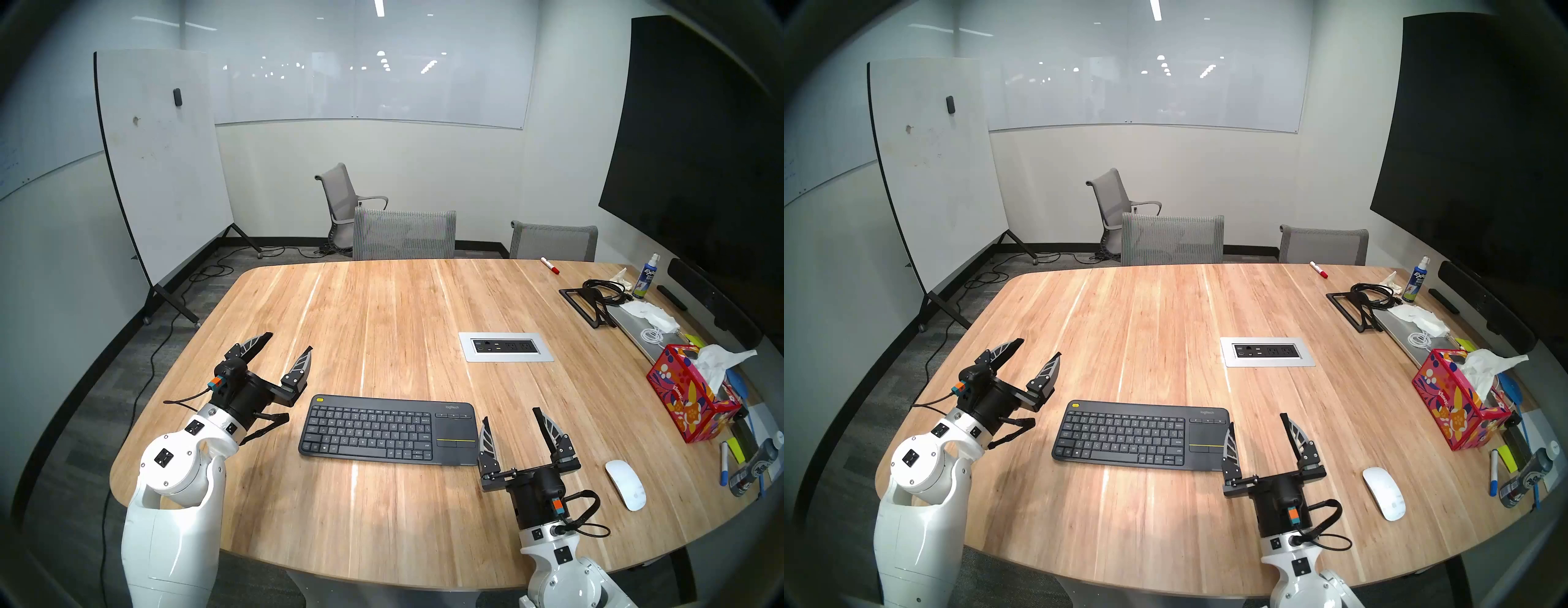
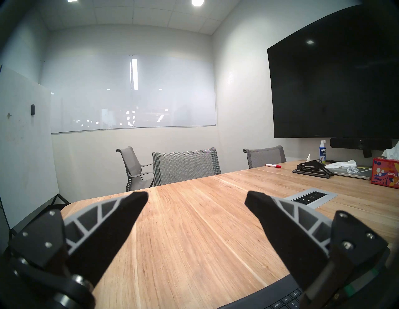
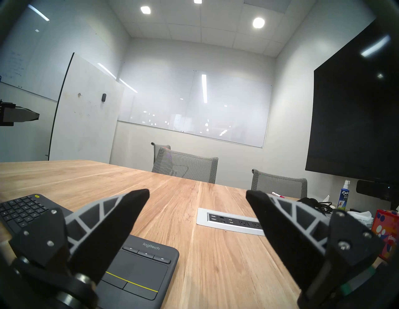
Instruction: Put the mouse beside the keyboard
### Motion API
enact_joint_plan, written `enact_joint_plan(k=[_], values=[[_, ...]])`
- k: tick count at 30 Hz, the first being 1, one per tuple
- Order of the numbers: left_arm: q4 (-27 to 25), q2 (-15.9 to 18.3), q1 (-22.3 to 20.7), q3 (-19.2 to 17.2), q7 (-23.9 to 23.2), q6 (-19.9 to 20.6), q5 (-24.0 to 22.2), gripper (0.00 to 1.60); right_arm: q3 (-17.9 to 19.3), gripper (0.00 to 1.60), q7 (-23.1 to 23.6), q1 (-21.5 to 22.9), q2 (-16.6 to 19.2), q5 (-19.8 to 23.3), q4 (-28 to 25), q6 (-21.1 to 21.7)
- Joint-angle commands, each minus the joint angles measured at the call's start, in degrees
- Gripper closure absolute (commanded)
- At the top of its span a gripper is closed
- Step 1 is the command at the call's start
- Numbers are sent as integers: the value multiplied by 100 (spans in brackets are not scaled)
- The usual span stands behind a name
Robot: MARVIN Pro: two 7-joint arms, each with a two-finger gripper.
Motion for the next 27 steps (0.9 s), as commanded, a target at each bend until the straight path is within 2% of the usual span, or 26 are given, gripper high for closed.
enact_joint_plan(k=[1, 4, 5, 7, 8, 9, 11, 13, 14, 27], values=[[-87, 0, 0, 0, 0, -5, 0, 0, 8, 0, 3, 9, 13, -11, -84, 1], [-87, 0, 0, 0, -1, -6, 0, 0, 14, 0, -21, 40, 11, -49, -55, -68], [-86, 0, 0, 0, -1, -6, 0, 0, 19, 0, 121, 74, 162, 67, -37, -236], [-84, 1, -1, 0, -2, -8, -1, 0, 119, 0, 61, 106, 225, -173, -90, -241], [-84, 1, -1, 0, -2, -8, -1, 0, 152, 0, 44, 84, 211, -110, -156, -172], [-83, 1, -2, 0, -2, -8, -1, 0, 204, 0, -3, 81, 220, -288, -181, -144], [-82, 1, -2, 0, -2, -9, -1, 0, 240, 0, 2, 84, 263, -379, -180, -179], [-83, 1, -2, 0, -2, -8, -1, 0, 315, 0, 10, 21, 272, -245, -264, -93], [-82, 1, -2, 0, -2, -9, -1, 0, 390, 0, -14, 3, 325, -428, -253, -119], [-77, 2, -5, 0, -4, -11, -3, 0, 1414, 0, -109, -946, 681, -217, -436, -159]])
